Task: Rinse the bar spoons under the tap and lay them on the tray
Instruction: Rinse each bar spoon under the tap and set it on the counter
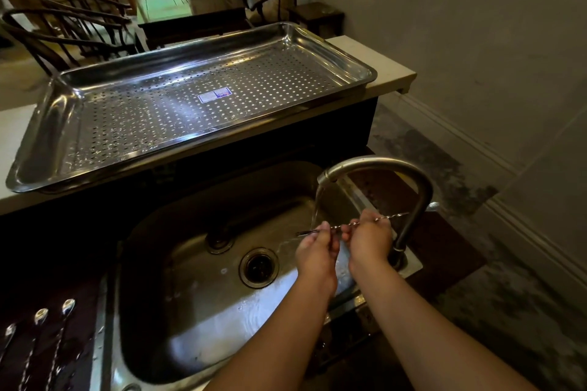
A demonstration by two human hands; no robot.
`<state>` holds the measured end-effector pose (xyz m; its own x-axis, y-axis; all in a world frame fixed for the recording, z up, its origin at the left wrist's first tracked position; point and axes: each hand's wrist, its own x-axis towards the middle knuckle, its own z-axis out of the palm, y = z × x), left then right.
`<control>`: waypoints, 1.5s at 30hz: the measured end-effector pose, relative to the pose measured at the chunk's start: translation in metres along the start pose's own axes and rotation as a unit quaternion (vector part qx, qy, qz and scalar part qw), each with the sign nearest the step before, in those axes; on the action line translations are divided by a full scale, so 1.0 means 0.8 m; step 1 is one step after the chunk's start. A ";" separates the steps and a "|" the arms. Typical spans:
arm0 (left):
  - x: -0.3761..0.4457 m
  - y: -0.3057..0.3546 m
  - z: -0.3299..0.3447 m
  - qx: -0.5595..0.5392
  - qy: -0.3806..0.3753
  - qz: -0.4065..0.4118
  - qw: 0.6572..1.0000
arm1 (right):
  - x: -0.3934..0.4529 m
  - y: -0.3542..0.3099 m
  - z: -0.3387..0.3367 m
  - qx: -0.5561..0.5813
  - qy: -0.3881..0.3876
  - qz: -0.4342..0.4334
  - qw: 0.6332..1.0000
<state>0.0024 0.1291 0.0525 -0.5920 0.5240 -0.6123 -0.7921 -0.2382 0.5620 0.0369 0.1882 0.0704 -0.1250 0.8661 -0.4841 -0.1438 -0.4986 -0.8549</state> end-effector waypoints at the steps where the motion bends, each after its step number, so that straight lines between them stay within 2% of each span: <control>1: 0.000 0.001 -0.002 -0.002 0.002 0.002 1.000 | -0.001 -0.001 0.001 -0.004 0.006 -0.009 1.000; 5: 0.000 0.008 -0.004 -0.031 0.017 0.013 0.999 | -0.003 -0.009 0.003 0.005 0.026 -0.027 0.999; 14: -0.008 0.022 -0.011 -0.053 0.048 -0.019 0.997 | -0.006 0.001 0.004 -0.003 0.022 -0.017 1.000; 18: -0.005 0.034 -0.036 0.032 0.077 -0.016 0.996 | -0.016 0.024 0.023 -0.005 0.002 0.040 0.999; 21: -0.010 0.051 -0.067 0.185 0.078 -0.005 0.980 | -0.032 0.054 0.046 -0.030 -0.029 0.114 0.993; 22: -0.016 0.058 -0.079 0.271 0.080 0.028 0.959 | -0.040 0.065 0.055 -0.036 -0.037 0.135 0.989; 23: -0.023 0.066 -0.092 0.376 0.087 0.084 0.919 | -0.048 0.076 0.063 -0.040 -0.039 0.153 0.987; 24: -0.031 0.076 -0.106 0.488 0.097 0.152 0.854 | -0.056 0.088 0.073 -0.047 -0.041 0.167 0.984; 25: -0.040 0.087 -0.119 0.589 0.110 0.216 0.771 | -0.065 0.099 0.082 -0.056 -0.048 0.179 0.981; 27: -0.057 0.113 -0.147 0.716 0.122 0.294 0.622 | -0.082 0.122 0.103 -0.064 -0.086 0.202 0.974; 29: -0.072 0.140 -0.173 0.801 0.116 0.298 0.506 | -0.101 0.142 0.125 -0.075 -0.128 0.220 0.964; 30: -0.078 0.150 -0.186 0.832 0.115 0.281 0.465 | -0.112 0.150 0.135 -0.087 -0.145 0.224 0.960; 31: -0.083 0.159 -0.198 0.851 0.120 0.259 0.440 | -0.123 0.158 0.144 -0.100 -0.161 0.227 0.955; 33: -0.089 0.176 -0.227 0.861 0.141 0.210 0.441 | -0.149 0.177 0.161 -0.138 -0.207 0.230 0.941; 37: -0.108 0.210 -0.287 0.844 0.182 0.169 0.476 | -0.206 0.212 0.191 -0.237 -0.316 0.206 0.895; 45: -0.153 0.260 -0.405 0.790 0.267 0.146 0.532 | -0.329 0.275 0.235 -0.333 -0.401 0.098 0.848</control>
<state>-0.1382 -0.2491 0.0640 -0.9477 0.2453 -0.2040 0.2093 0.9606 0.1829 -0.1466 -0.1567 0.0447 -0.7479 0.3328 -0.5744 0.5094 -0.2671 -0.8180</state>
